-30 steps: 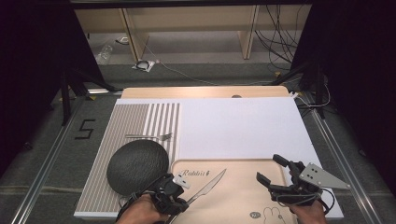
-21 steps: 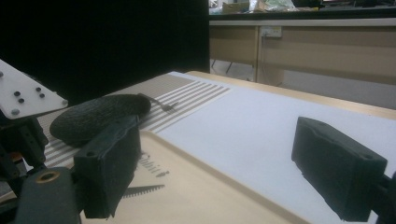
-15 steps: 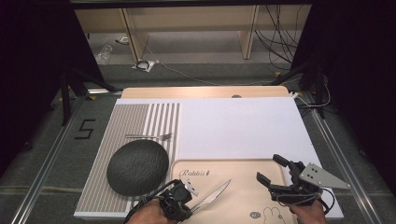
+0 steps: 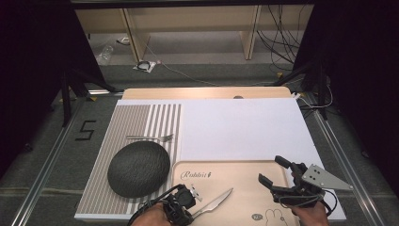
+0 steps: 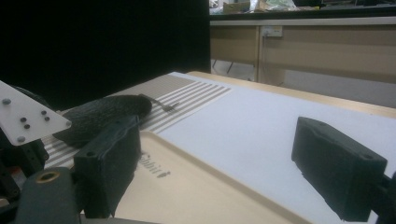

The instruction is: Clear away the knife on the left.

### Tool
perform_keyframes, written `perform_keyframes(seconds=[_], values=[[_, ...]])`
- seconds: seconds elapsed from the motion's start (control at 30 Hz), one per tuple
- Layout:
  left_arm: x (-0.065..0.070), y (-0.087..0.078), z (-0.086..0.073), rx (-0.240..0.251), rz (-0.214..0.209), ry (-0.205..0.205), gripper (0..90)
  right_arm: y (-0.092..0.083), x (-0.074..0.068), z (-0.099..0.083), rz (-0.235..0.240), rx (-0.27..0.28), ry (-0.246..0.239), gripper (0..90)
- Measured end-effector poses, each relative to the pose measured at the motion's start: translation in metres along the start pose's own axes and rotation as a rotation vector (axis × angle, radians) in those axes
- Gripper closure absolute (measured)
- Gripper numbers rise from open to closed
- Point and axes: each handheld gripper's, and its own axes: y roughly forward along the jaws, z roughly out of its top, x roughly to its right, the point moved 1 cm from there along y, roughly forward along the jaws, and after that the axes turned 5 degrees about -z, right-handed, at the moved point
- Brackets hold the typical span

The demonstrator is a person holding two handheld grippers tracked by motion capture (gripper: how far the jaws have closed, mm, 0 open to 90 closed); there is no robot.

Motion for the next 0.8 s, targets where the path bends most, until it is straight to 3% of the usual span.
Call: perform_keyframes(seconds=[0.1, 0.17, 0.33, 0.43, 0.5, 0.57, 0.7, 0.77, 0.8], values=[[-0.001, 0.0, -0.001, 0.001, -0.013, 0.002, 77.3, 0.0, 0.0, 0.0, 0.002, -0.001, 0.0, 16.6], [-0.001, -0.002, 0.0, 0.021, -0.041, 0.0, 67.8, 0.0, 0.0, 0.0, 0.006, 0.001, 0.001, 16.6], [0.004, -0.007, 0.006, 0.115, -0.012, 0.026, 43.8, 0.001, 0.0, 0.0, 0.007, -0.001, 0.0, 16.6], [0.007, -0.008, 0.009, 0.175, 0.005, 0.039, 38.0, 0.0, 0.0, 0.0, 0.007, -0.001, 0.0, 16.6], [0.008, -0.009, 0.01, 0.215, 0.023, 0.072, 40.6, 0.0, 0.0, 0.0, 0.006, 0.001, 0.0, 16.6], [0.01, -0.008, 0.01, 0.256, 0.013, 0.108, 50.3, 0.0, 0.0, 0.0, 0.006, -0.001, 0.001, 16.6], [0.012, -0.002, 0.011, 0.28, 0.021, 0.166, 72.6, 0.001, -0.001, 0.0, 0.008, 0.001, -0.003, 16.7], [0.012, -0.001, 0.012, 0.283, 0.024, 0.171, 77.1, 0.001, 0.0, 0.0, 0.009, 0.002, -0.003, 16.6], [0.013, 0.001, 0.012, 0.286, 0.024, 0.17, 84.4, 0.001, 0.0, 0.0, 0.009, 0.0, -0.002, 16.7]])
